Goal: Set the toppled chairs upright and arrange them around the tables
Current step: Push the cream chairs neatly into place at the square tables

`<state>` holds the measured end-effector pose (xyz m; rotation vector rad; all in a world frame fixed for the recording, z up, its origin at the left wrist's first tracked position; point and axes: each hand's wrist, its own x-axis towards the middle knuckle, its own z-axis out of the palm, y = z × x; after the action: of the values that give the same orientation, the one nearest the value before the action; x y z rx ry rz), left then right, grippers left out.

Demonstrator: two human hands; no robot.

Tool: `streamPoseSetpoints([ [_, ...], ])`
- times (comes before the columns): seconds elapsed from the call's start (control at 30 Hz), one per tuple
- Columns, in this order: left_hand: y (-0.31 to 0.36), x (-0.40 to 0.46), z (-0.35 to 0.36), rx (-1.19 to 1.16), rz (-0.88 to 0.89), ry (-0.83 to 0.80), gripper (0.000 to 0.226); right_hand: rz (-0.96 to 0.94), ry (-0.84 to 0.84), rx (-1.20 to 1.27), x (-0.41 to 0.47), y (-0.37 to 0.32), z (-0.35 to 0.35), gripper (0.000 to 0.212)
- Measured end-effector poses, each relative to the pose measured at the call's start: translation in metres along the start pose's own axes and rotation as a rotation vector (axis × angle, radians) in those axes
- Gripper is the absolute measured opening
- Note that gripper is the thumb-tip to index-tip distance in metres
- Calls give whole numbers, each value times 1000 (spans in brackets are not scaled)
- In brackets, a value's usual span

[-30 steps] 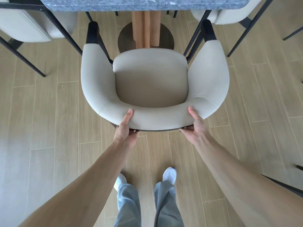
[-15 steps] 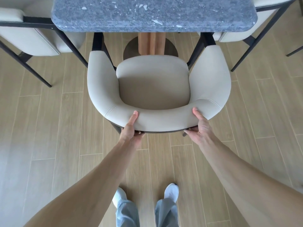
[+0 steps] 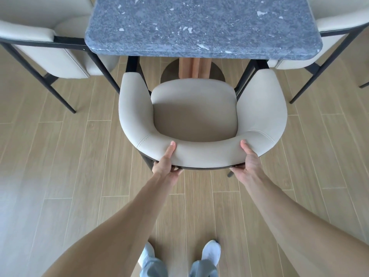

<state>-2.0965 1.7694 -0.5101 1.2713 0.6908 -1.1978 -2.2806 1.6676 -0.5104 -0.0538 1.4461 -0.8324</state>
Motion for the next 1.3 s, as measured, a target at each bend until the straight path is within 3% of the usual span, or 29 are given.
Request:
streamPoseSetpoints([
  [0.23, -1, 0, 1, 120, 49, 56, 81, -5, 1, -48, -5, 4, -2, 68],
  [0.5, 10, -2, -1, 172, 79, 57, 69, 21, -26, -80, -6, 6, -10, 53],
  [0.63, 19, 3, -6, 170, 112, 61, 55, 34, -40, -85, -1, 14, -2, 60],
  [1.0, 23, 13, -7, 212, 97, 41, 59, 13, -38, -117, 0, 16, 2, 62],
  [1.17, 30, 9, -7, 369, 137, 58, 46, -24, -7, -258, -13, 13, 7, 59],
  [1.3, 37, -3, -20, 518, 193, 132, 45, -135, 166, -548, -34, 14, 10, 57],
])
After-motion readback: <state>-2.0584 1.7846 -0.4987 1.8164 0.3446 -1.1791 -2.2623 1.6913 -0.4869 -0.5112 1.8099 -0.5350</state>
